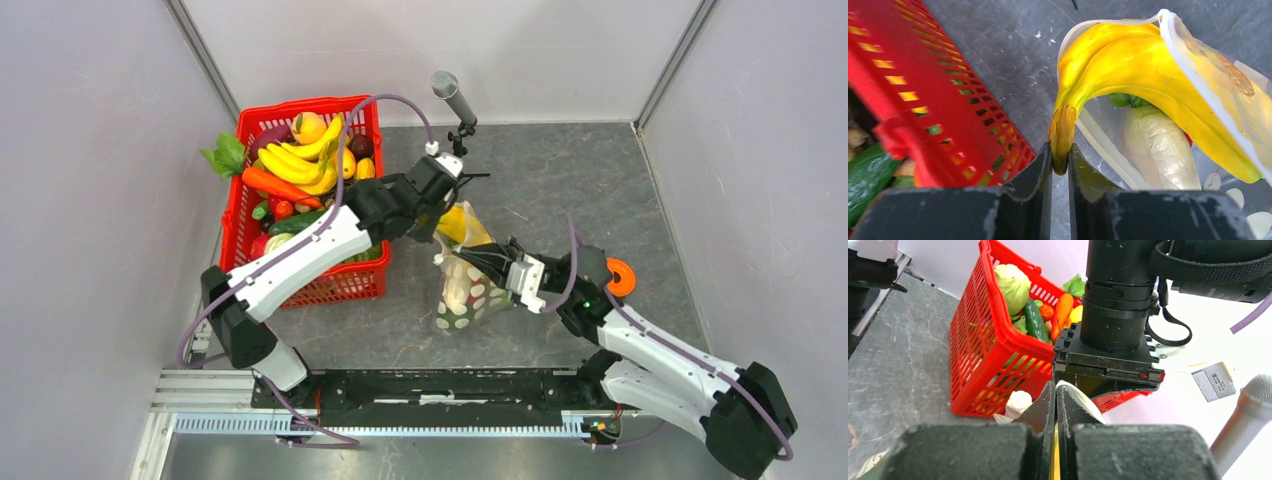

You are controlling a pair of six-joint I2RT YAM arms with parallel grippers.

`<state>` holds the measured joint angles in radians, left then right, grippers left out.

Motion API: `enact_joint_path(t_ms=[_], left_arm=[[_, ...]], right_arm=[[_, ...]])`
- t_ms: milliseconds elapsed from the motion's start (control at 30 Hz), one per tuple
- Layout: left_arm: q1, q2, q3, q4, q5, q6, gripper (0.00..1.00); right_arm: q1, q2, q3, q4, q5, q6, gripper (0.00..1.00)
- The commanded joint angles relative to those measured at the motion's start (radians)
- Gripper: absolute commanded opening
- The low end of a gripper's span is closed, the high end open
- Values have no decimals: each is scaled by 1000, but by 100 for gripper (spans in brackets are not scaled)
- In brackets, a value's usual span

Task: Place the food in the zip-top bag and seal the zipper
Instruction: Place the fake fruit in the zipper food storage bag.

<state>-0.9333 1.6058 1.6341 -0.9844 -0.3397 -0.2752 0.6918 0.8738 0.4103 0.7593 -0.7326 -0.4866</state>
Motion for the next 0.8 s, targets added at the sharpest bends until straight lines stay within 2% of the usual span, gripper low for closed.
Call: enact_joint_path(t_ms=[0,100,300,433,567,633,767], left_arm=[[21,-53,38,43,1,-1,2],[19,-60,0,41,29,12,2],[16,-28,-56,35,89,34,2],[6,2,-72,49,117,32,2],[0,10,-55,70,190,69,2],[-8,13,-19,64,201,103,2],[-35,33,58,27,196,159,2]], right_arm=[[2,77,166,-58,-127,-79,0],[3,88,100,-103,-169,-86,0],[5,-74,-259,63,-22,48,0],[5,-214,-404,178,94,180,0],[5,-281,-383,133,145,223,4],[5,-282,-371,119,158,240,0],[5,-281,-355,132,173,315,0]])
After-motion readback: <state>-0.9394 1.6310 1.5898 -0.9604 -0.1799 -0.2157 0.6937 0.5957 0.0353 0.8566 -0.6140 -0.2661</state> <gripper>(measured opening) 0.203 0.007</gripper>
